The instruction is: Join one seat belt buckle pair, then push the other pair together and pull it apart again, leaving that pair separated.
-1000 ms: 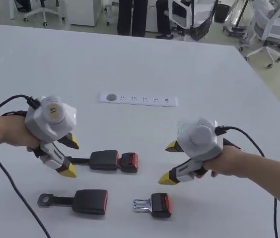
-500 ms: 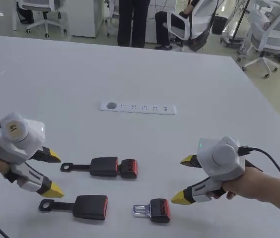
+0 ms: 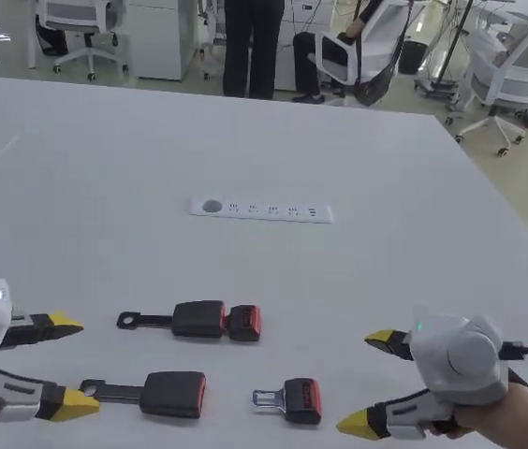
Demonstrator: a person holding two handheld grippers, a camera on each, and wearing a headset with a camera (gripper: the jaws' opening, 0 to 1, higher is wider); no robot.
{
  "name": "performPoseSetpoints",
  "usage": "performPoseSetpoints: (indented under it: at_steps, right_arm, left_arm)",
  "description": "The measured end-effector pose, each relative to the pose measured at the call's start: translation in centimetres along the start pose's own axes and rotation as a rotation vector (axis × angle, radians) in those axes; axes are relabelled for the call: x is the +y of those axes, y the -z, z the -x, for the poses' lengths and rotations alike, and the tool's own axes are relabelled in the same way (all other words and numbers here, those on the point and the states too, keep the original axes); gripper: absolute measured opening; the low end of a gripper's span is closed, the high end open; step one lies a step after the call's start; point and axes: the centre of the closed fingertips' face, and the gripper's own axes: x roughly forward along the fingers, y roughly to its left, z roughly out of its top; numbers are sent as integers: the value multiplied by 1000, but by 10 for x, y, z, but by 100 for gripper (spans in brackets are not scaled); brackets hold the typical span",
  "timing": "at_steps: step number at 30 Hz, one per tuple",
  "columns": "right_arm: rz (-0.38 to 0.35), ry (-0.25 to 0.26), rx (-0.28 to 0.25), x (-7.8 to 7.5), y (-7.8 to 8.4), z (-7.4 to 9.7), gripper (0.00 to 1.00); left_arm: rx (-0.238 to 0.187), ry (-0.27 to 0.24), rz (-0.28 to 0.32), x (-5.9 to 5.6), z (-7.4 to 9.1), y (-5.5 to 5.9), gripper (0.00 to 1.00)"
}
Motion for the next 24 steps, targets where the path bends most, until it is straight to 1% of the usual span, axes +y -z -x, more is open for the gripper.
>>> performPoseSetpoints:
  at_steps: [2, 3, 5, 6, 7, 8, 11, 13, 14, 15, 17, 18, 19, 22, 24]
  right_arm:
    - [-16, 14, -16, 4, 2, 2, 76]
    - [-37, 21, -35, 7, 2, 3, 77]
    - [-58, 42, -62, 8, 2, 5, 82]
    - [-62, 46, -65, 9, 2, 5, 85]
    - [-81, 56, -77, 11, 3, 5, 90]
    - [-84, 55, -78, 12, 3, 5, 92]
    - [-97, 72, -91, 15, 6, 6, 95]
    - [-98, 88, -128, 18, 4, 6, 98]
    - [-96, 91, -137, 18, 3, 6, 99]
    - [-93, 96, -159, 20, 1, 6, 99]
    - [-86, 110, -176, 21, -1, 6, 100]
    - [-73, 114, -193, 24, -3, 5, 100]
    - [-67, 114, -211, 25, -4, 4, 100]
    - [-93, 122, -247, 27, -7, 2, 100]
    - [-100, 136, -278, 27, -9, 2, 100]
  left_arm:
    - [-18, -10, 14, -4, 2, 3, 73]
    - [-35, -17, 23, -7, 2, 4, 75]
    - [-44, -28, 35, -11, 2, 8, 77]
    - [-47, -30, 37, -11, 2, 9, 80]
    - [-73, -45, 45, -13, 3, 9, 82]
    - [-83, -52, 53, -14, 3, 9, 83]
    - [-103, -69, 69, -18, 3, 11, 88]
    - [-131, -92, 81, -19, 5, 11, 91]
    - [-148, -100, 83, -20, 5, 10, 92]
    - [-166, -108, 82, -20, 6, 9, 93]
    - [-199, -132, 81, -19, 6, 7, 96]
    - [-214, -145, 81, -19, 6, 6, 97]
    - [-231, -152, 69, -19, 6, 5, 99]
    - [-271, -154, 83, -21, 4, 1, 100]
    - [-281, -154, 95, -21, 4, 0, 100]
